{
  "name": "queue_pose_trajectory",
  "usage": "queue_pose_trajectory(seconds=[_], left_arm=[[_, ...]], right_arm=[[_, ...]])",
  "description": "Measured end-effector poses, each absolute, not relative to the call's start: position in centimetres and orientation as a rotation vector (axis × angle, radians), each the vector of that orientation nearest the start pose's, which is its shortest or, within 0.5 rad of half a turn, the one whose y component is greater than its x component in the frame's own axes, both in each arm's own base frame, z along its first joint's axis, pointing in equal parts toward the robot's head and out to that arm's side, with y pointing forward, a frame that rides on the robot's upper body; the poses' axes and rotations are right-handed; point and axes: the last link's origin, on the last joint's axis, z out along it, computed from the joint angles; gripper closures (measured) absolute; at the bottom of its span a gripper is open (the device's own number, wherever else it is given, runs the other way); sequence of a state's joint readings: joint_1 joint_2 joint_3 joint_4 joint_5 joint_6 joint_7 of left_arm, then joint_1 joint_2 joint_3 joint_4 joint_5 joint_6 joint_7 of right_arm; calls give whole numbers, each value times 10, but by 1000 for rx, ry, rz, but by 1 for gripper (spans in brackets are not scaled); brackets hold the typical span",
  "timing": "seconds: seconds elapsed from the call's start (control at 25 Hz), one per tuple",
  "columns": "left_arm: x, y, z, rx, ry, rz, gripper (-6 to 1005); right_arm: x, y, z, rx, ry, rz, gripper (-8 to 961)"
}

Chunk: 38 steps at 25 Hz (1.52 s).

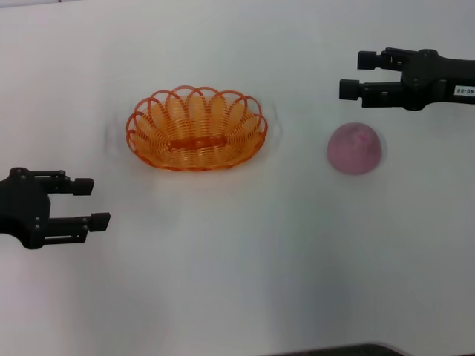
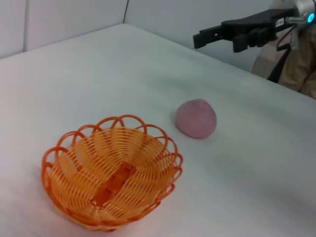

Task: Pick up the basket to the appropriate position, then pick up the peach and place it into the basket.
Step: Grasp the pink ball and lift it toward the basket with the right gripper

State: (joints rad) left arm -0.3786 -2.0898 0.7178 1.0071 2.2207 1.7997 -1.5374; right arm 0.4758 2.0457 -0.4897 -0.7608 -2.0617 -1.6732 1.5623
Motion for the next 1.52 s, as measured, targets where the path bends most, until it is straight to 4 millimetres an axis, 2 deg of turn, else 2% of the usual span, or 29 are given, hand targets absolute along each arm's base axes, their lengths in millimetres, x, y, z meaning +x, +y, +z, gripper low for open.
queue_pose_trajectory(seconds=[0.36,0.68,1.16,1.32,1.52], left_arm=[[-287,287,28,-2815,-678,-353,324],[-290,283,18,-2779,-684,-374,324],[-292,281,17,-2746,-705,-414,325],[-292,281,16,-2750,-708,-419,325],[-291,280,17,-2754,-709,-421,324]], right_arm=[[288,320,52,-2566,856,756,12],[288,321,51,-2571,851,745,12],[283,327,52,-2604,828,700,11],[272,334,66,-2619,819,676,11],[244,346,92,-2652,825,591,11]])
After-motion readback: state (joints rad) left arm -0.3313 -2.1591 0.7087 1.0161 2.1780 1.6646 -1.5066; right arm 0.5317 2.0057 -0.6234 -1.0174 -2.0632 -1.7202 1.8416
